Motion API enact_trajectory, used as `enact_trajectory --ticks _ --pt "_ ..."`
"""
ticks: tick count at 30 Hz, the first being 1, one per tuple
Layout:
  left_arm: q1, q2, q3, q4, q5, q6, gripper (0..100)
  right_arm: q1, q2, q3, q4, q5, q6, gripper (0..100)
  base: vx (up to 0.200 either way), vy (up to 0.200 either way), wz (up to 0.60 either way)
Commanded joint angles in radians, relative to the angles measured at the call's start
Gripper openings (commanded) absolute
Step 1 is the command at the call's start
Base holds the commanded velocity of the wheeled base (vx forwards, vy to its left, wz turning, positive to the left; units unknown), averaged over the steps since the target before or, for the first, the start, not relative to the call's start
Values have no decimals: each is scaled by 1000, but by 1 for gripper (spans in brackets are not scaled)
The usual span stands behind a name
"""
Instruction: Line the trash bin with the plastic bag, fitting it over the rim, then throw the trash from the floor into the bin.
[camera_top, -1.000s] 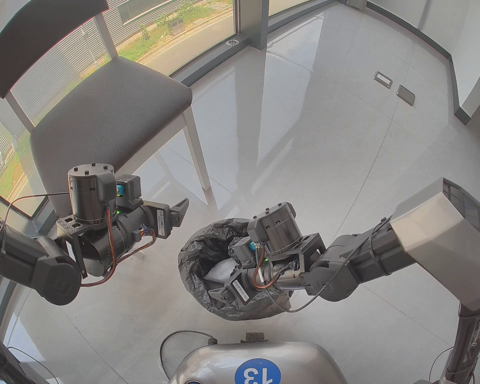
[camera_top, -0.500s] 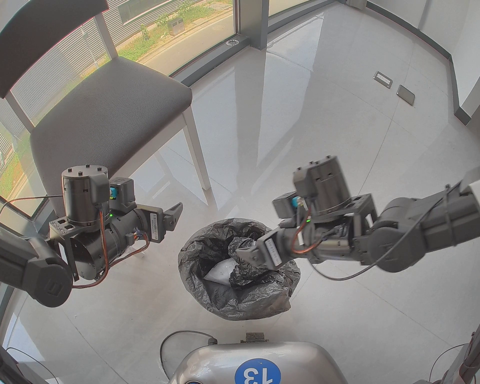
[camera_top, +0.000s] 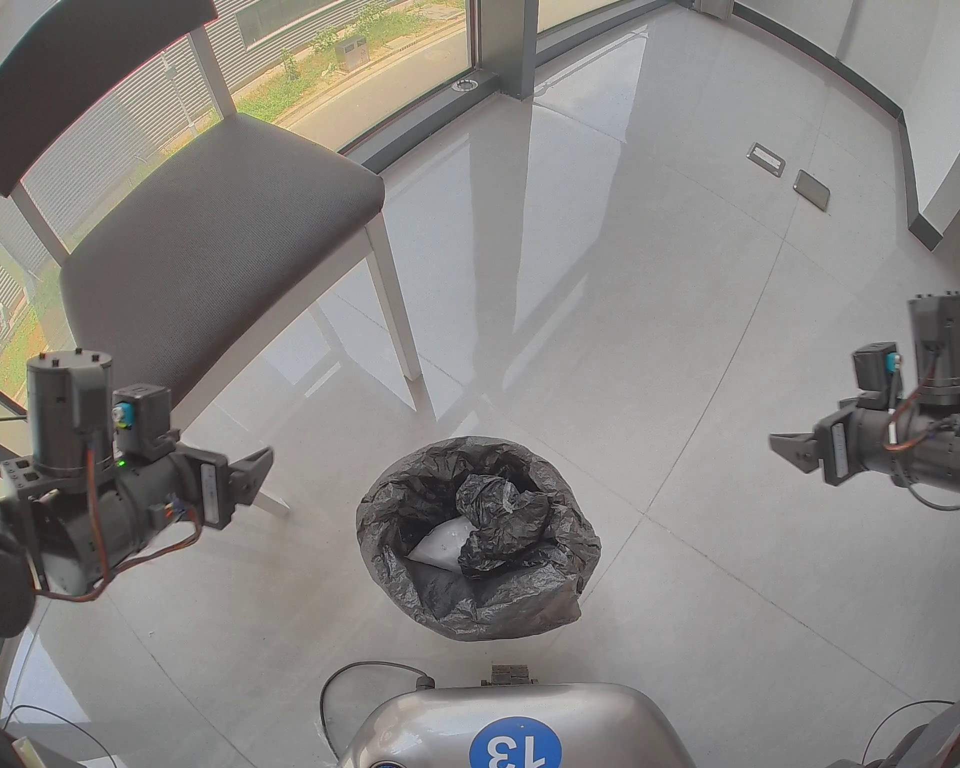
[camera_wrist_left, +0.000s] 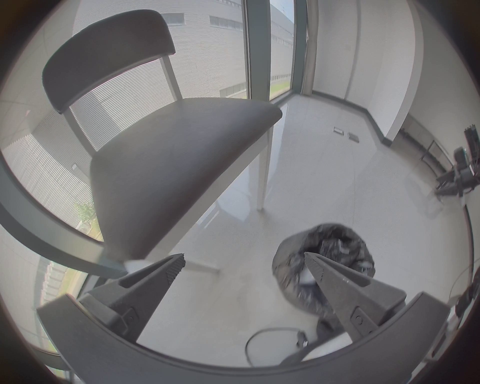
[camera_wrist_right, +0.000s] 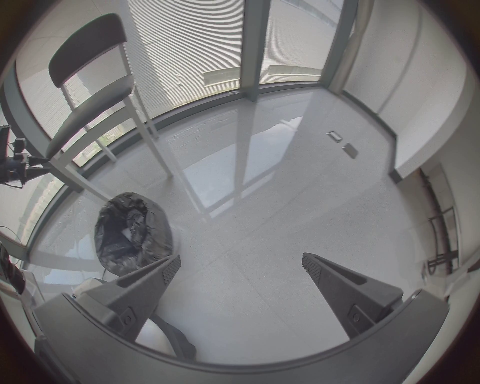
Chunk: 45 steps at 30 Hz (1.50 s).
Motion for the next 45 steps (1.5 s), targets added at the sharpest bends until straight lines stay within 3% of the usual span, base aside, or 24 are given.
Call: enact_trajectory --ticks 1,3,9,13,17,20,23,29,30,33,34,36,38,41,43,45 --pt "25 -356 -27 332 57 42 100 -180 -378 150 110 -23 -78 100 0 0 0" --pt "21 -489 -62 549 86 35 100 -204 -508 174 200 -23 -69 100 0 0 0" --pt "69 -756 -88 793 110 53 100 -212 -747 276 242 -11 -69 100 0 0 0" --pt "198 -972 -131 1036 106 61 100 -210 -994 380 256 -6 -78 100 0 0 0" --pt "212 -1115 -119 1112 96 73 100 -210 -1157 411 335 -9 -76 100 0 0 0" --pt "213 -1270 -105 1201 95 78 100 -210 -1318 409 506 -9 -75 100 0 0 0" --pt "215 -1270 -137 1260 92 10 100 -210 -1324 407 513 -36 -32 100 0 0 0" --pt "215 -1271 -149 1303 95 -7 100 -213 -1324 388 552 -83 14 100 0 0 0" --pt "215 -1271 -159 1362 98 -8 100 -236 -1324 343 664 -129 8 100 0 0 0" --pt "219 -1270 -180 1433 100 -11 100 -276 -1330 294 797 -118 10 100 0 0 0" --pt "261 -1265 -188 1464 100 -10 100 -289 -1346 291 828 -97 13 100 0 0 0" --pt "359 -1270 -185 1510 89 -5 100 -287 -1396 334 797 -60 16 100 0 0 0" --pt "394 -1304 -166 1520 49 -8 100 -290 -1413 392 733 -56 30 100 0 0 0" --pt "397 -1368 -128 1519 -46 -15 100 -290 -1413 496 568 -49 80 100 0 0 0" --pt "397 -1367 -120 1502 -54 -21 100 -290 -1413 555 493 -49 80 100 0 0 0" --pt "396 -1368 -76 1378 -71 -11 100 -290 -1413 647 407 -57 54 100 0 0 0"
